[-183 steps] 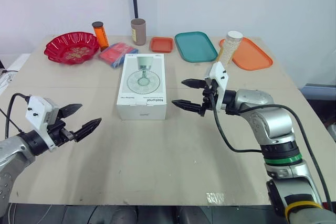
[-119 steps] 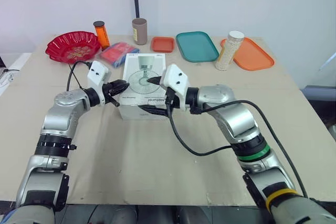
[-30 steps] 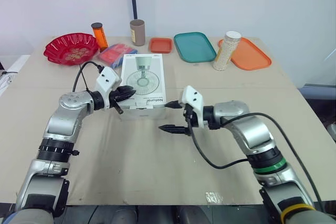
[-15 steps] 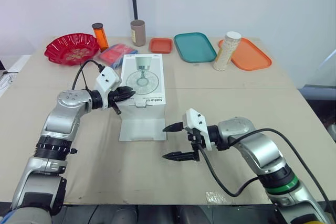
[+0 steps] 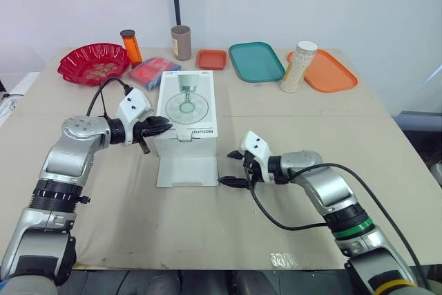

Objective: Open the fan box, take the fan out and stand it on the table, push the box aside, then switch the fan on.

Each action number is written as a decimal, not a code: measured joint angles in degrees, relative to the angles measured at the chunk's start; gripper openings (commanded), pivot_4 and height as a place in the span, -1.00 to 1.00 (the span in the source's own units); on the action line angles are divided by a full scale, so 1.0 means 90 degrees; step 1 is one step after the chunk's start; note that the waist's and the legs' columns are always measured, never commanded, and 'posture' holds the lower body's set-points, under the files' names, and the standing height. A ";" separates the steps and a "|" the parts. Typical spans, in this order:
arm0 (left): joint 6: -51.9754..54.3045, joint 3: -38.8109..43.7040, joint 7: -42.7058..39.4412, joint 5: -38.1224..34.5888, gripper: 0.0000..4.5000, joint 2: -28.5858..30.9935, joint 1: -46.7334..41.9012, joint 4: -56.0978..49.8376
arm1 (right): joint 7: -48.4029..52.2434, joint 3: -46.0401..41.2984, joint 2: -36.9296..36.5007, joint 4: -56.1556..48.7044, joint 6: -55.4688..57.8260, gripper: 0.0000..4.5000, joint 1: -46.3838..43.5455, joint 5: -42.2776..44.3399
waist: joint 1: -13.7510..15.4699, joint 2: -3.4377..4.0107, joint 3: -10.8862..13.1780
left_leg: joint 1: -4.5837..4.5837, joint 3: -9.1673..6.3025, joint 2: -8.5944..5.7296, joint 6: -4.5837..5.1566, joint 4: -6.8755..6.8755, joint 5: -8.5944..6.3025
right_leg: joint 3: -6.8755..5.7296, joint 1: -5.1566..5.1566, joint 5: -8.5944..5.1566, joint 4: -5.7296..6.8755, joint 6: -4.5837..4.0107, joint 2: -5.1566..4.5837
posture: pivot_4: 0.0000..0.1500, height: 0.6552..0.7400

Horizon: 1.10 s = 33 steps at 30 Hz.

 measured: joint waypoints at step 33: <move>-0.0365 0.0185 0.0162 0.0046 -0.64 0.0196 0.0036 0.0329 | 0.0939 -0.0562 0.0161 -0.1308 0.0377 1.00 -0.0242 0.1963 | 0.0005 -0.0007 0.0006 | -0.0004 -0.0003 0.0002 0.0000 0.0004 0.0000 | -0.0003 -0.0005 0.0001 0.0003 -0.0002 0.0001 | 1.00 1.00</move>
